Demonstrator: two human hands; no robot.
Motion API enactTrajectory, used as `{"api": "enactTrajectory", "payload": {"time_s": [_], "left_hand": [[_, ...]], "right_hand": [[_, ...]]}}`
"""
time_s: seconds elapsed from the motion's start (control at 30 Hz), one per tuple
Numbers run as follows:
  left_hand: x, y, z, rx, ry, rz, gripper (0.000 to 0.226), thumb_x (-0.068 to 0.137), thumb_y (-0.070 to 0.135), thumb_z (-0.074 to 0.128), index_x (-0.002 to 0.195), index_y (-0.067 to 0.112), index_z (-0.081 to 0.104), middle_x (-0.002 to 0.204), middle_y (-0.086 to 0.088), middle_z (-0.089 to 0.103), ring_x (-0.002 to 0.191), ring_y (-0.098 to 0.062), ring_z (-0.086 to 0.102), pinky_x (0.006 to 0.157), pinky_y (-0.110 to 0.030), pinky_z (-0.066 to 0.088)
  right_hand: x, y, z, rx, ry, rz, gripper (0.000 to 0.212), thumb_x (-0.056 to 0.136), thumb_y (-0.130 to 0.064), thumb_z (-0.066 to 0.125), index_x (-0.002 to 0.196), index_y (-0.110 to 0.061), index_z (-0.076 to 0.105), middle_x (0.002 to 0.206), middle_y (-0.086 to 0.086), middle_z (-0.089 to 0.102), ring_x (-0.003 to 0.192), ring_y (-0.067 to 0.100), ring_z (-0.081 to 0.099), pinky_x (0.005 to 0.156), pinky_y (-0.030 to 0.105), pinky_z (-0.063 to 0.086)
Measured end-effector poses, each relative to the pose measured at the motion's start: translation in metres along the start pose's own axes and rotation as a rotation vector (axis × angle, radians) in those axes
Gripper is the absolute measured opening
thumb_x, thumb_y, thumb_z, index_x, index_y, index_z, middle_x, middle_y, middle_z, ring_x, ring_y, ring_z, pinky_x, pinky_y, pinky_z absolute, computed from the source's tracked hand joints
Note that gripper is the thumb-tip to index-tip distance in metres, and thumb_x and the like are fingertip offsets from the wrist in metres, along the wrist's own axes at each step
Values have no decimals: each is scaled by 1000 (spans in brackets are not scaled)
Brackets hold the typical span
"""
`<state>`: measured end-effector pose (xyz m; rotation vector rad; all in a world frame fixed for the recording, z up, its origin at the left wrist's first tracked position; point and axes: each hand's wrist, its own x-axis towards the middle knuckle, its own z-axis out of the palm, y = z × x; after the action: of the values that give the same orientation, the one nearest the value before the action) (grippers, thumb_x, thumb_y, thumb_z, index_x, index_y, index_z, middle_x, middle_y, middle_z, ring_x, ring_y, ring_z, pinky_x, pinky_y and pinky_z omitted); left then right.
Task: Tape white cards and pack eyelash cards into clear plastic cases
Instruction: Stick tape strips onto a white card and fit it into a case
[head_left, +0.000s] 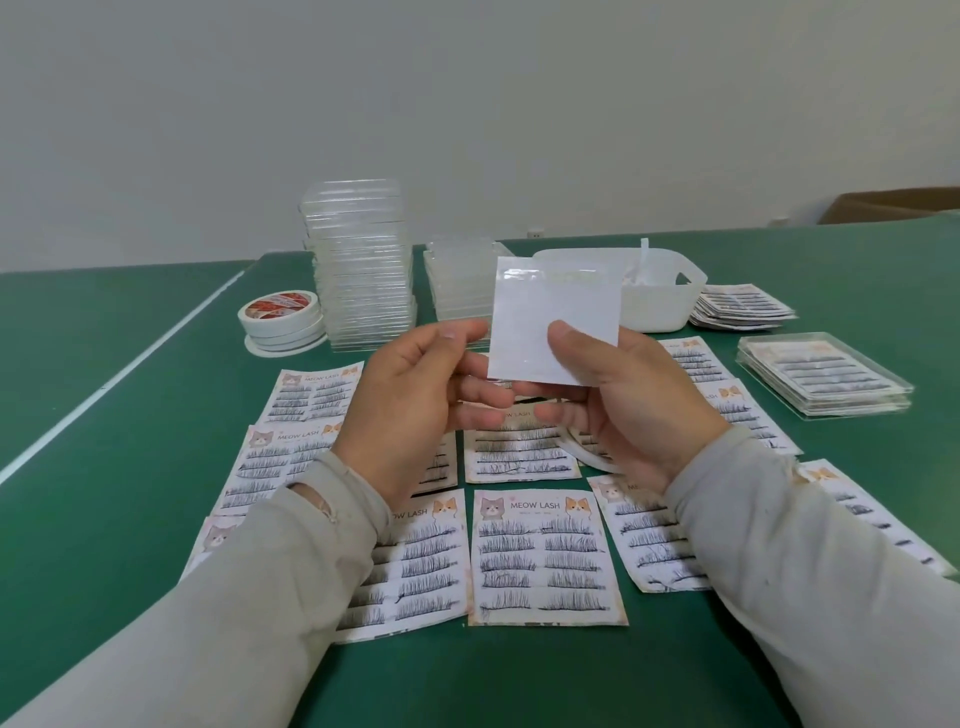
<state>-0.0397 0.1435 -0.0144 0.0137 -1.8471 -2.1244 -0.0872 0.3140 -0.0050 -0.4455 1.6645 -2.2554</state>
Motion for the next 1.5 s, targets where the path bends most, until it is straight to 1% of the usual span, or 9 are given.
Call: {"api": "enactTrajectory", "payload": {"time_s": [0.17,0.4,0.5,0.67,0.8,1.0,1.1,1.23,1.5], "left_hand": [[-1,-3,2,106,-4,78,28,95,-2,63,114,18,62,73,1,70,72,-12,72,55,-27,56],[-1,-3,2,124,26,127,34,89,-8,66,109,20,62,83,-3,70,72,-11,69,54,-28,57],[0,-4,2,201,40,161,35,88,-7,68,105,23,61,76,5,70,70,-14,68,56,-30,59],[1,-5,2,352,101,222,35,82,-7,68,94,23,56,69,0,68,63,-24,65,68,-48,63],[2,-1,0,291,136,216,25,88,-8,60,92,17,56,66,-9,66,58,-18,67,59,-36,61],[1,0,-4,338,198,287,27,100,6,46,98,29,59,59,8,55,48,-10,56,48,-21,50],[-3,-1,-1,429,148,399,20,99,14,59,99,33,59,69,3,60,61,-5,58,56,-19,53],[-7,-5,0,607,99,531,19,88,18,73,93,36,68,87,14,65,82,-3,63,68,-11,50],[-4,-7,-2,671,109,556,16,90,18,76,99,30,77,91,21,67,88,4,63,72,-5,47]], "right_hand": [[-1,0,1,-35,-2,-41,18,102,-26,59,114,-15,68,102,8,78,90,25,76,57,20,57],[0,2,3,-69,-11,-67,17,102,-26,59,113,-17,69,103,8,78,88,25,76,56,20,56],[-1,2,4,-122,0,-101,15,102,-25,59,110,-18,70,101,7,79,86,25,77,56,20,56],[-3,4,7,-293,20,-207,12,102,-25,59,103,-24,72,95,0,79,82,22,77,56,21,55],[-2,4,7,-219,30,-161,13,102,-25,60,106,-20,71,97,2,79,83,24,77,55,22,56],[0,0,1,11,39,-76,13,101,-23,61,109,-15,67,99,6,79,84,25,77,52,20,55],[1,0,0,51,44,-67,14,101,-22,61,109,-13,66,97,7,79,82,25,77,51,20,55],[1,-1,-1,49,48,-76,15,101,-23,61,110,-11,66,98,9,79,82,25,77,51,20,55],[1,2,2,31,44,-94,14,101,-22,62,111,-13,68,100,10,78,87,26,77,58,20,58]]}}
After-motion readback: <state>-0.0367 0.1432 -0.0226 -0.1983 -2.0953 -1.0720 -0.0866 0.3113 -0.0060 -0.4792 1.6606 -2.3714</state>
